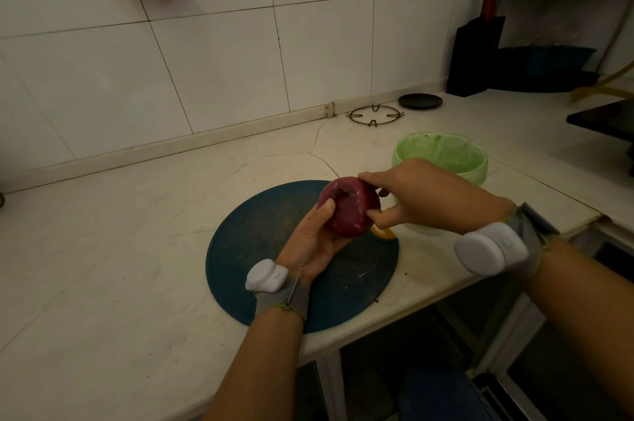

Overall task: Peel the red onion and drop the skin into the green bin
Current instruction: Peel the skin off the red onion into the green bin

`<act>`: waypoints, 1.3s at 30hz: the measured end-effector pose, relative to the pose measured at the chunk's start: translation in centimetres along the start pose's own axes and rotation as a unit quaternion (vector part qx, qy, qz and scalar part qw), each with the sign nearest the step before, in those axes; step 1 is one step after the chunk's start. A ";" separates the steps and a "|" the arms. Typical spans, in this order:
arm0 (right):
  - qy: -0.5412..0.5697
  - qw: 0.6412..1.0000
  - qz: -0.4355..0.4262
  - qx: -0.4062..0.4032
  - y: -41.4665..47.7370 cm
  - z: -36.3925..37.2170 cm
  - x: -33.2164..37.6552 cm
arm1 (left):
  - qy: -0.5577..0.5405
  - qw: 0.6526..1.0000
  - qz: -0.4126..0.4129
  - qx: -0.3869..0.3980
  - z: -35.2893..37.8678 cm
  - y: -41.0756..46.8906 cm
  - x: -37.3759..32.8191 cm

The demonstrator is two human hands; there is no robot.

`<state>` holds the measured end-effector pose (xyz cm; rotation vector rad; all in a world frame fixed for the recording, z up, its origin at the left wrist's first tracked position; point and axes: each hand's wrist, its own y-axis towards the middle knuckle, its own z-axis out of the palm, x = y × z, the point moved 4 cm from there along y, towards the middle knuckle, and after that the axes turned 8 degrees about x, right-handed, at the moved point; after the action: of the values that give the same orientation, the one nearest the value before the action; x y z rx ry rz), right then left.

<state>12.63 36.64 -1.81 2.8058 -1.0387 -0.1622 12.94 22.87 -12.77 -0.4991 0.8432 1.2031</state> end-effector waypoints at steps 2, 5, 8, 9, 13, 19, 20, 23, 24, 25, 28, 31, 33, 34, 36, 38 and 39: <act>-0.030 0.999 -0.013 0.019 0.2 -0.1 0.0 | -0.002 1.000 -0.010 -0.001 0.1 -0.1 0.1; -0.060 0.997 -0.017 0.038 0.4 -0.2 0.1 | 0.000 1.000 -0.017 -0.002 0.3 -0.1 0.1; -0.074 0.997 -0.005 0.034 0.4 0.0 0.2 | 0.011 1.000 -0.018 -0.002 0.3 -0.1 0.1; -0.072 0.997 0.000 0.031 0.3 0.1 0.3 | 0.013 1.000 -0.017 -0.002 0.3 0.0 0.1; -0.038 0.998 0.025 0.033 0.4 0.3 0.4 | 0.023 1.000 -0.011 -0.003 0.4 -0.1 0.0; -0.062 0.995 0.039 0.072 0.5 0.4 0.6 | 0.048 0.999 -0.016 -0.006 0.3 -0.1 0.0; -0.079 0.993 0.043 0.081 0.5 0.5 0.7 | 0.049 0.999 -0.016 -0.007 0.3 -0.1 0.1; -0.111 0.987 0.047 0.110 0.7 0.7 1.1 | 0.054 0.998 -0.017 -0.007 0.3 -0.1 0.0; -0.115 0.986 0.044 0.113 0.7 0.8 1.1 | 0.057 0.998 -0.017 -0.008 0.3 -0.1 0.1; -0.116 0.986 0.042 0.115 0.7 0.9 1.2 | 0.060 0.998 -0.019 -0.009 0.3 -0.1 0.0; -0.109 0.987 0.042 0.109 0.7 0.6 1.0 | 0.066 0.998 -0.022 -0.007 0.4 -0.1 0.1; -0.066 0.994 0.039 0.075 0.5 0.5 0.3 | 0.062 0.998 -0.021 0.000 0.6 -0.2 0.0; 0.020 0.999 0.029 0.017 0.2 0.3 -0.3 | 0.036 0.999 -0.022 -0.005 0.4 -0.3 -0.1; 0.081 0.996 0.021 -0.006 0.0 0.1 -0.5 | 0.024 0.999 -0.024 -0.007 0.4 -0.4 -0.1; 0.172 0.985 -0.018 -0.013 -0.4 -0.3 -0.5 | 0.023 0.999 -0.030 -0.007 0.5 -0.5 0.0; 0.188 0.980 -0.055 0.015 -0.6 -0.3 0.0 | 0.035 0.998 -0.040 -0.013 0.8 -0.7 0.0; 0.176 0.982 -0.067 0.029 -0.7 -0.1 0.2 | 0.032 0.998 -0.048 -0.018 0.9 -0.7 0.1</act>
<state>13.23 37.05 -1.84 2.8121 -0.7844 0.3435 13.90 23.33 -12.34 -0.6028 0.8439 1.1204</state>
